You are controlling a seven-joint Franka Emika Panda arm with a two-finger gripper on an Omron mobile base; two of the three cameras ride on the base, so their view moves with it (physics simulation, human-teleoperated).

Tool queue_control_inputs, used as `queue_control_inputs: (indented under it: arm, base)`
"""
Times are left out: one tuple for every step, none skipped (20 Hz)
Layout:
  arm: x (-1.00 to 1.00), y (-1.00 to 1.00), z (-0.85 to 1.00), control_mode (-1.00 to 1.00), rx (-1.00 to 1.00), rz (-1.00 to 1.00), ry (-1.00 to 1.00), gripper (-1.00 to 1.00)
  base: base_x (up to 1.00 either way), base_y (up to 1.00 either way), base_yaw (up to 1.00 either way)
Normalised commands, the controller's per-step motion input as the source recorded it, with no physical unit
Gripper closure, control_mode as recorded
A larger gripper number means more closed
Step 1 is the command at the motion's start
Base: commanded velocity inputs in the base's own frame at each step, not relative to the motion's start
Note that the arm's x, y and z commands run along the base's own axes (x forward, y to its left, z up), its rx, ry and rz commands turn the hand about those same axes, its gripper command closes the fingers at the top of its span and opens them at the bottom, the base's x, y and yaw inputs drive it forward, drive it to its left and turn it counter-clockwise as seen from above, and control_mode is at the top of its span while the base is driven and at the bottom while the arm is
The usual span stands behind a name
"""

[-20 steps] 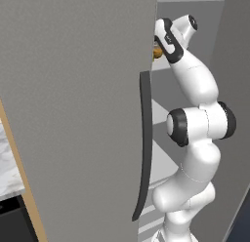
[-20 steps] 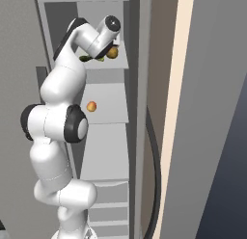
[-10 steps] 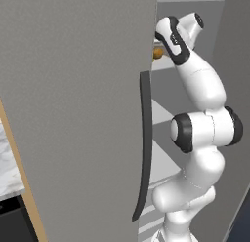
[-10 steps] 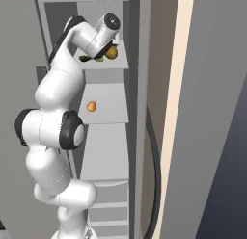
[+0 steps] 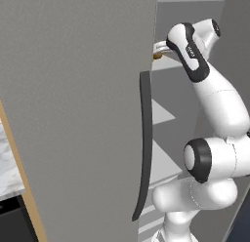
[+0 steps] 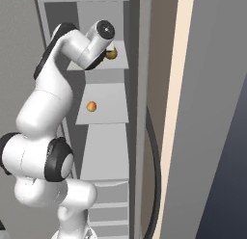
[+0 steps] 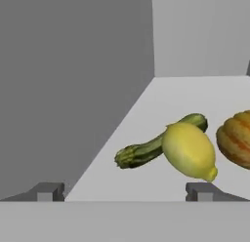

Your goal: Take the mango and lemon from the second highest rack and move them to the highest rack where the squashs are located, to maximize freezer space. Close the freezer door after rearranging.

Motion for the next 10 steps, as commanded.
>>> queue_control_inputs:
  arm:
    - [-0.94,0.08,-0.16,-1.0,0.05,0.0,0.0,-1.0]
    - [-0.92,0.11,-0.17,-1.0,0.07,0.0,0.0,-1.0]
    - [-0.88,0.14,-0.18,-1.0,0.07,0.0,0.0,-1.0]
    - [-0.86,0.14,-0.19,-1.0,0.11,-0.02,0.0,-1.0]
    - [-0.87,0.05,-0.26,-1.0,0.16,-0.1,0.0,-1.0]
    - [-0.8,0.0,-0.31,-1.0,0.23,-0.26,0.0,-1.0]
    - [-0.71,0.0,-0.28,-1.0,0.28,-0.33,0.04,-1.0]
    - [-0.63,0.0,-0.28,-1.0,0.34,-0.35,0.11,-1.0]
    - [-0.59,0.0,-0.26,-1.0,0.37,-0.35,0.15,-1.0]
    - [-0.54,0.0,-0.28,-1.0,0.37,-0.35,0.2,-1.0]
  base:
    - [0.0,0.0,0.0]
    - [0.0,0.0,0.0]
    - [0.0,0.0,0.0]
    - [0.0,0.0,0.0]
    - [0.0,0.0,0.0]
    - [0.0,0.0,0.0]
    - [0.0,0.0,0.0]
    - [0.0,0.0,0.0]
    - [0.0,0.0,0.0]
    - [0.0,0.0,0.0]
